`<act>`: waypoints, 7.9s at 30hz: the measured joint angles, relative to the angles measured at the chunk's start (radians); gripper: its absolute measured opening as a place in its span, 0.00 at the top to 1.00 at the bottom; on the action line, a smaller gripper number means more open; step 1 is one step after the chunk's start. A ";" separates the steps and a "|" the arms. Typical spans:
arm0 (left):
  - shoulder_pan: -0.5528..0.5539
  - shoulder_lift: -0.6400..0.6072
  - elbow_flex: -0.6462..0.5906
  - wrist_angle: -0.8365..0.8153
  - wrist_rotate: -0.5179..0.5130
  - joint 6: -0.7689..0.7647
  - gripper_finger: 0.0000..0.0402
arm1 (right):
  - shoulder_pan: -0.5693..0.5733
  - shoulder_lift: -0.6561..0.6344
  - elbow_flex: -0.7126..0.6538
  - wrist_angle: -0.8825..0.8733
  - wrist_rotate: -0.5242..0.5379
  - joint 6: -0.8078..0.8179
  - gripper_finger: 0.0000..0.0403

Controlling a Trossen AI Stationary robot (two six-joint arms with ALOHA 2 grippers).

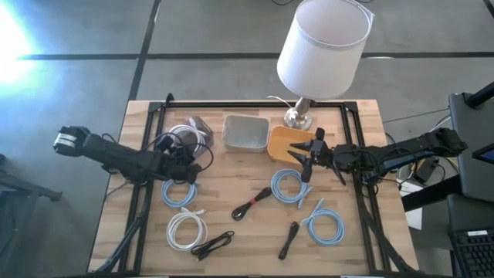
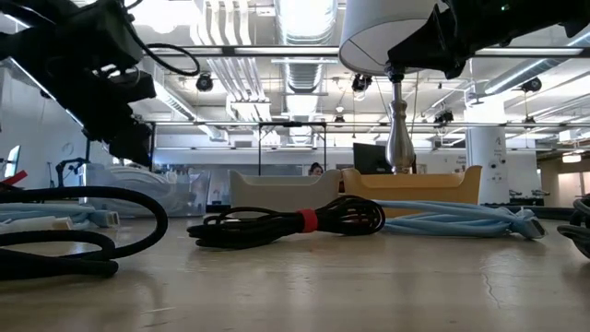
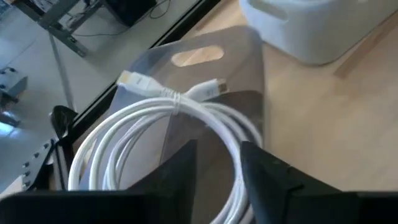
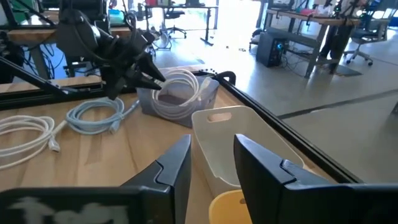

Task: Pick & Place USB Port
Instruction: Put the white HDMI cable into the black bin, then put the top right blue HDMI cable into the gray bin

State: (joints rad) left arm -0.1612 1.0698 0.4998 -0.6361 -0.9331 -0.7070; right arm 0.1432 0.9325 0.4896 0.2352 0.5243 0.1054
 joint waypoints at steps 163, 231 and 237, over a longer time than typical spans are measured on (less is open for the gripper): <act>0.345 0.300 0.320 -0.620 0.036 -0.181 0.73 | 0.001 0.280 0.078 -0.126 -0.116 0.079 0.64; 0.323 0.300 0.476 -0.351 0.106 0.110 0.55 | 0.061 0.704 0.113 -0.127 -0.504 0.493 0.82; 0.323 0.300 0.476 -0.351 0.106 0.109 0.55 | 0.065 0.677 0.108 -0.134 -0.609 0.527 0.97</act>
State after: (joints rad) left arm 0.1619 1.3701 0.9756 -0.9874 -0.8272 -0.5976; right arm 0.2081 1.6092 0.5980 0.1010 -0.0845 0.6323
